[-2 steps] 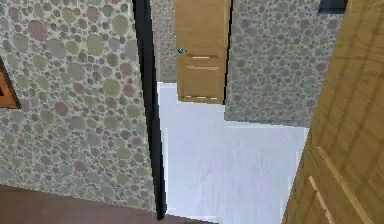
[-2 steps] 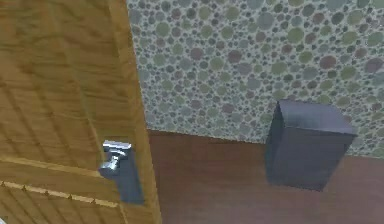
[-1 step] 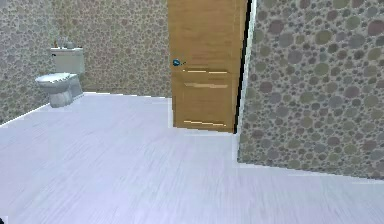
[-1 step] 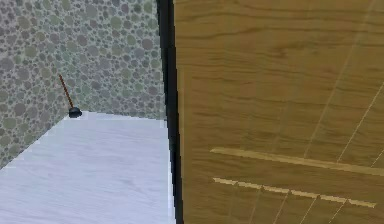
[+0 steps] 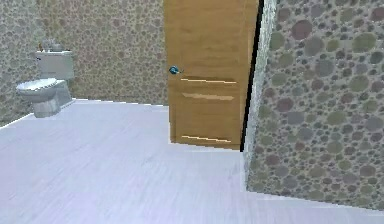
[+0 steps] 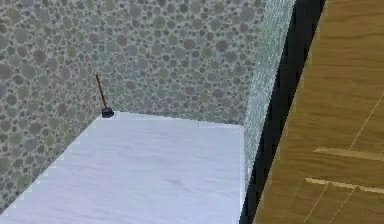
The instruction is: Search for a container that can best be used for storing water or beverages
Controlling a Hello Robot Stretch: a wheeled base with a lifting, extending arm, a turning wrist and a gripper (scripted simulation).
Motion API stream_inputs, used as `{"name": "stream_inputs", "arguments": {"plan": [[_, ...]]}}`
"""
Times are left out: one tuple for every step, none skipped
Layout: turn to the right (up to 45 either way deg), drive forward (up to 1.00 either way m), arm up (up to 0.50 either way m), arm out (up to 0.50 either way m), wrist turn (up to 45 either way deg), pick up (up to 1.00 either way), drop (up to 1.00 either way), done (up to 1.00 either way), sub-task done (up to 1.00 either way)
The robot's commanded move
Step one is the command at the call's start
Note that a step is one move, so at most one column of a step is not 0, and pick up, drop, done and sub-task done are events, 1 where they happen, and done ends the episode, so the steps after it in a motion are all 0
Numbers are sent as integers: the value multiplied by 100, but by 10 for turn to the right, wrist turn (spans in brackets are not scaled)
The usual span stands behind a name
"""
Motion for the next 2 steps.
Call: {"name": "stream_inputs", "arguments": {"plan": [[-150,0,0,0,0,0,0,0,0],[0,100,0,0,0,0,0,0,0]]}}
